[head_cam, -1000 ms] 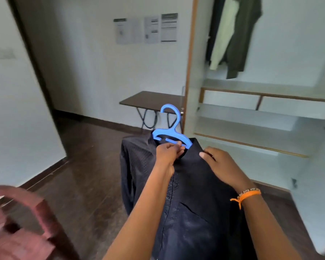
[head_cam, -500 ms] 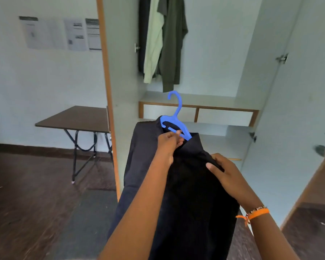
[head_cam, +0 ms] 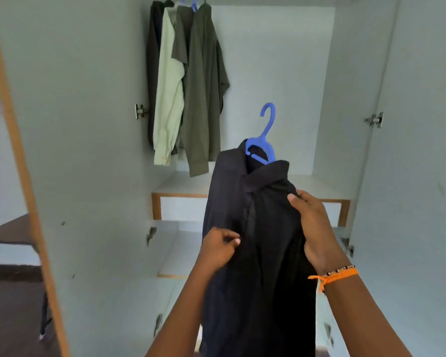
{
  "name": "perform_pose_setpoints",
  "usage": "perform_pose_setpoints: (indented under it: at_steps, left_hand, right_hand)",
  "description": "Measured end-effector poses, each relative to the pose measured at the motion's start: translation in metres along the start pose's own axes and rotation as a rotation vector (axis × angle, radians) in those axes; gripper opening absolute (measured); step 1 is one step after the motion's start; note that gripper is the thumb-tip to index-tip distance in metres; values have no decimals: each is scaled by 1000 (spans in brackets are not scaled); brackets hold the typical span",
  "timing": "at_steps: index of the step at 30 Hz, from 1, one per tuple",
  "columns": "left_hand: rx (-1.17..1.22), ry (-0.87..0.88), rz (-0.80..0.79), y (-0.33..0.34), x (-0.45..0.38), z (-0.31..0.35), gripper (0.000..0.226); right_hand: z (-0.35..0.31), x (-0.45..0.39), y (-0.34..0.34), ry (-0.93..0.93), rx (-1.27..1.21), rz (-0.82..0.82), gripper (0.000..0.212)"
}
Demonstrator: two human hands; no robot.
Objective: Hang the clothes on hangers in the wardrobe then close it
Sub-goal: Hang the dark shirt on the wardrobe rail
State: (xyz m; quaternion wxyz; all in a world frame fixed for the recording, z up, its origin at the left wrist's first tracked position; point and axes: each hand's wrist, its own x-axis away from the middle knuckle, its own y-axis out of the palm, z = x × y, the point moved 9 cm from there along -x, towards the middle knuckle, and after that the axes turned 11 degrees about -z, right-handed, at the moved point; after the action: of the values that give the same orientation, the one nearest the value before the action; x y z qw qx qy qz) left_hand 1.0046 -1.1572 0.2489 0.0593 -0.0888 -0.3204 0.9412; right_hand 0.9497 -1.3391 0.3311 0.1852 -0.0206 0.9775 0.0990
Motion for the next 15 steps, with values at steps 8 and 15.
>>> perform_pose_setpoints:
  at_steps: [8, 15]
  left_hand:
    - [189, 133, 196, -99, -153, 62, 12]
    - [217, 247, 257, -191, -305, 83, 14]
  right_hand:
    - [-69, -225, 6, -243, 76, -3, 15]
    - [-90, -418, 25, -406, 174, 58, 29]
